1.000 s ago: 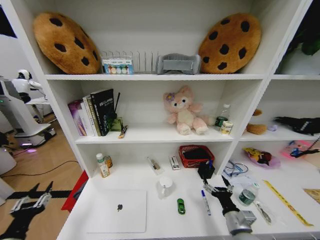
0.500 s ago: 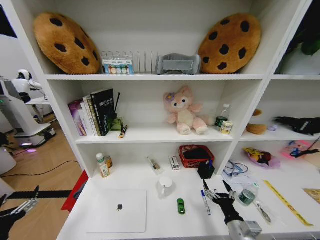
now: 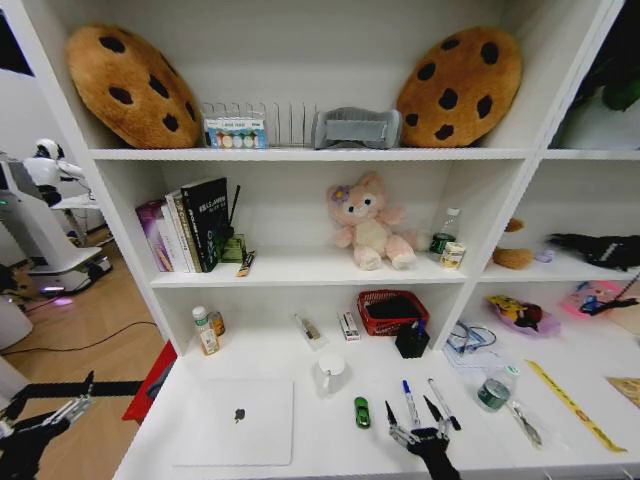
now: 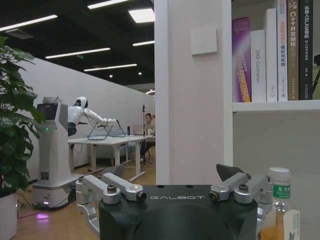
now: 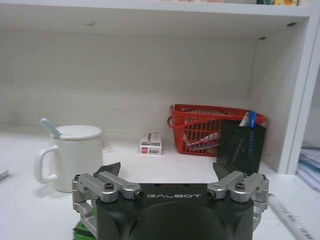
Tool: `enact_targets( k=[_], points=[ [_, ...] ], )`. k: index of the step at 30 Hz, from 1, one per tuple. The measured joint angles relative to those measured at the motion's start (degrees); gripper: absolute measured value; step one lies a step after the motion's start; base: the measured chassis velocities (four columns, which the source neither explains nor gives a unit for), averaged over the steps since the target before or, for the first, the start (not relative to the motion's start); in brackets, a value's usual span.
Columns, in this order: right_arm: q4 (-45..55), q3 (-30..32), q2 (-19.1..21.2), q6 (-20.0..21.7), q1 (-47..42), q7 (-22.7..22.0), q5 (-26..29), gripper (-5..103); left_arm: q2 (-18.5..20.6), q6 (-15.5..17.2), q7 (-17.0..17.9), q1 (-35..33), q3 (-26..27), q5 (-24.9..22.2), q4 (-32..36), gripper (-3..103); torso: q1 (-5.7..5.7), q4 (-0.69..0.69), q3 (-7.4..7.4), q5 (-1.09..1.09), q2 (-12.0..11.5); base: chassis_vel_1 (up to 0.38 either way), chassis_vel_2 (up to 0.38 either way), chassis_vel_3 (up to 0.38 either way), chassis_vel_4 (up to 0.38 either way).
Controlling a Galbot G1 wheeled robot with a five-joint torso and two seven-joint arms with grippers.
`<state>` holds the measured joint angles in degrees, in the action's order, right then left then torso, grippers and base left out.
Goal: Organize the objects on the table.
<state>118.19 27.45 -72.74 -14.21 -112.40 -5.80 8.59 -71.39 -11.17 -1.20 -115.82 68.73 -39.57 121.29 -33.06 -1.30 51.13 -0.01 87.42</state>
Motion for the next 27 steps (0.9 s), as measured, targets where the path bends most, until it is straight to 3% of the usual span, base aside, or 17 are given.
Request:
enact_targets(
  k=[6, 27],
  points=[
    [-3.8, -5.7, -1.9, 1.9, 4.4, -0.6, -1.1, 100, 0.9, 0.3, 0.0, 0.3, -0.4, 0.0, 0.0, 100, 0.00, 0.01, 0.00, 0.01, 0.0, 0.000, 0.000, 0.000, 0.000],
    [-12.2, -11.4, -2.7, 6.1, 12.7, -2.7, 0.3, 101, 2.4, 1.2, 0.7, 1.6, -1.9, -1.3, -0.1, 100, 0.00, 0.01, 0.00, 0.00, 0.0, 0.000, 0.000, 0.000, 0.000]
  ],
)
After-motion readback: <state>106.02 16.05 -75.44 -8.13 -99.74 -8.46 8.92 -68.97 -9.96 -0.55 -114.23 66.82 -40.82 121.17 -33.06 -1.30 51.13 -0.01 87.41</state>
